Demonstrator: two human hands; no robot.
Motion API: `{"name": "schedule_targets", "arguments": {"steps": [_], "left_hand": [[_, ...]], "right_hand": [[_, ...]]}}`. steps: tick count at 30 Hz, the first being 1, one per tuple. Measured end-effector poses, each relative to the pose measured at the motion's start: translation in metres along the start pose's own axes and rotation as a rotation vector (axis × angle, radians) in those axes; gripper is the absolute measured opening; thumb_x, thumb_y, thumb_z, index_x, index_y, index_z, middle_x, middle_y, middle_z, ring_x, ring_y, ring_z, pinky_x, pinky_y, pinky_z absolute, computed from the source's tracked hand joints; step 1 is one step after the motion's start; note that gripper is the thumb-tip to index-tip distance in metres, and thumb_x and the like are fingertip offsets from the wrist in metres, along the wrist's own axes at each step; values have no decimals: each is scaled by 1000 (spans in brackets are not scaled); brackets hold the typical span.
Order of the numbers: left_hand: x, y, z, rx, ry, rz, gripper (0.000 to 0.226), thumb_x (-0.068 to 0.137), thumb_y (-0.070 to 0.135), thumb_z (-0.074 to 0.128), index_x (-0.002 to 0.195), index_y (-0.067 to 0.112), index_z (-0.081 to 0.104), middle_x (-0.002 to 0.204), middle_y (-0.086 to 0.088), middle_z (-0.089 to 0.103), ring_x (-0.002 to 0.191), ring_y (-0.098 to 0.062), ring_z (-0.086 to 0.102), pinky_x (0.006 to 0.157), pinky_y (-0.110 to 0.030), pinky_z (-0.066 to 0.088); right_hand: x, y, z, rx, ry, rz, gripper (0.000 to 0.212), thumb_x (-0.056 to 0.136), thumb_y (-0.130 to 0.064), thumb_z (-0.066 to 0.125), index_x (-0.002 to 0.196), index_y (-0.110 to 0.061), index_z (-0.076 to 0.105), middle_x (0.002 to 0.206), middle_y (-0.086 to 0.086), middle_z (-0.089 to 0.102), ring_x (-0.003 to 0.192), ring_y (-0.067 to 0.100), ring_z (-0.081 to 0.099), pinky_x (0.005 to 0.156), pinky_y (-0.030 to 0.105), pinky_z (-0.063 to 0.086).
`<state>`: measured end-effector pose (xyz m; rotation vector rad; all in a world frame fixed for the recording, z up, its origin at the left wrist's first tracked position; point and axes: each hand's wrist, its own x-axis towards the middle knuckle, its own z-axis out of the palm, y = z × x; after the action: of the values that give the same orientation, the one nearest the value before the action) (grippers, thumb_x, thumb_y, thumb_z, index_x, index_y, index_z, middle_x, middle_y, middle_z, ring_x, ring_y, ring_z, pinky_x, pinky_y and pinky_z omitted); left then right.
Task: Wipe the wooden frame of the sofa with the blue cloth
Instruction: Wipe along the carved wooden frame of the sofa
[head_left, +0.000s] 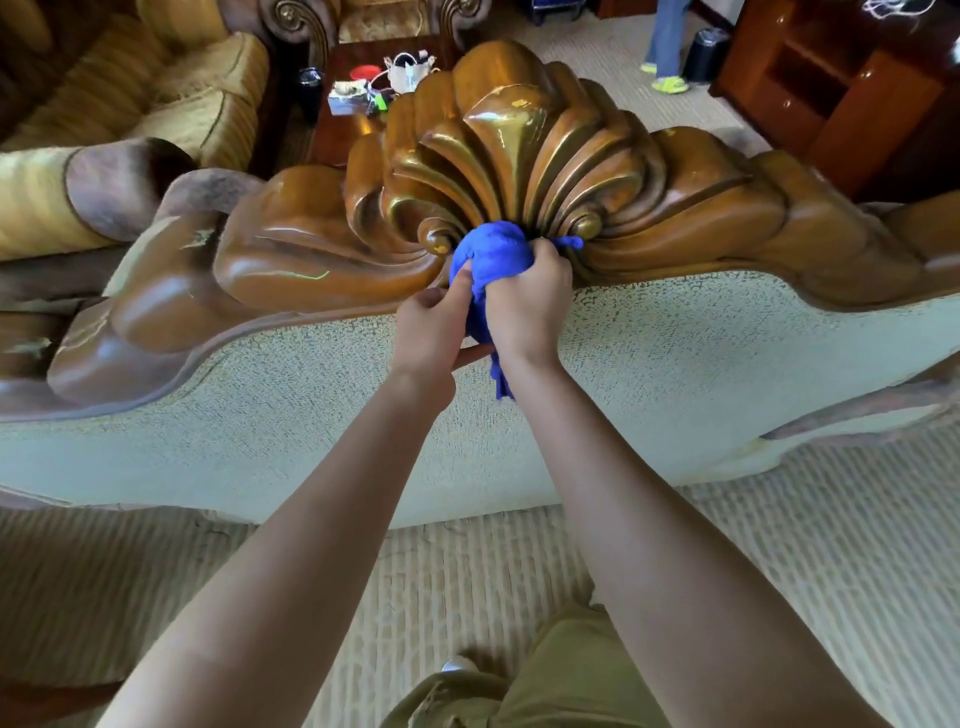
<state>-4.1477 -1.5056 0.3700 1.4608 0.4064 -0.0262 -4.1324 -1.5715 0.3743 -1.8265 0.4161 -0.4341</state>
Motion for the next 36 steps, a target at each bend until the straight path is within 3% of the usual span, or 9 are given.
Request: {"name": "schedule_targets", "arguments": {"steps": [6, 10, 13, 15, 18, 21, 25, 30, 36], "left_hand": [[-6, 6, 1, -132, -1, -41, 25, 93, 21, 59, 69, 17, 55, 45, 10, 52, 41, -4, 48, 45, -15, 38], [-6, 6, -2, -50, -89, -38, 17, 93, 29, 58, 80, 18, 62, 64, 5, 61, 54, -7, 59, 48, -20, 47], [-7, 2, 6, -75, -167, -18, 21, 93, 32, 59, 89, 12, 64, 83, -3, 66, 79, -15, 66, 71, -32, 59], [-7, 1, 15, -107, -203, -4, 16, 94, 23, 58, 90, 8, 64, 90, -5, 66, 90, -17, 65, 83, -32, 56], [-6, -2, 28, -185, -241, 27, 12, 94, 5, 52, 89, 6, 62, 92, -9, 63, 87, -17, 59, 74, -24, 53], [-2, -7, 19, -209, -210, 62, 17, 94, 2, 47, 88, 5, 62, 78, -6, 64, 74, -14, 58, 60, -20, 49], [8, -8, -6, -192, -176, 138, 15, 93, 3, 48, 90, 1, 62, 85, -11, 62, 81, -20, 58, 69, -29, 46], [3, -22, 17, -156, -149, 246, 16, 94, -1, 47, 87, 7, 59, 77, -4, 61, 69, -11, 56, 63, -22, 46], [-2, -56, 83, -67, -254, 301, 23, 87, 9, 58, 102, -7, 65, 101, -18, 68, 88, -18, 60, 79, -31, 51]], "right_hand": [[-11, -23, 15, -14, 113, -17, 25, 81, 3, 45, 103, -2, 57, 111, 10, 48, 104, 32, 51, 67, 36, 37], [-1, -10, 8, 194, 129, 0, 25, 78, -8, 52, 100, -3, 62, 108, 14, 58, 97, 31, 56, 73, 30, 39], [13, 29, -14, 370, 249, 79, 10, 73, -26, 52, 75, -21, 60, 83, 11, 66, 76, 30, 59, 74, 46, 49], [23, 43, -24, 368, 246, 81, 5, 74, -24, 51, 71, -26, 55, 77, 1, 61, 71, 21, 54, 74, 44, 49], [25, 29, -25, 339, 227, -17, 13, 77, -23, 54, 85, -16, 61, 86, 5, 59, 79, 23, 55, 76, 33, 44], [12, 12, -2, 213, 297, -99, 19, 79, 5, 53, 95, 2, 62, 96, 14, 54, 89, 29, 54, 79, 25, 37], [-6, 2, 17, 264, 333, -35, 32, 73, 19, 46, 100, 7, 58, 102, 21, 55, 99, 35, 52, 85, 19, 32], [9, 28, -2, 194, 241, -188, 21, 73, 6, 61, 93, 10, 58, 92, 23, 55, 88, 35, 53, 75, 19, 31], [50, 64, -46, 294, 397, -107, 34, 73, -20, 54, 89, 10, 58, 88, 25, 60, 84, 34, 57, 75, 32, 39]]}}
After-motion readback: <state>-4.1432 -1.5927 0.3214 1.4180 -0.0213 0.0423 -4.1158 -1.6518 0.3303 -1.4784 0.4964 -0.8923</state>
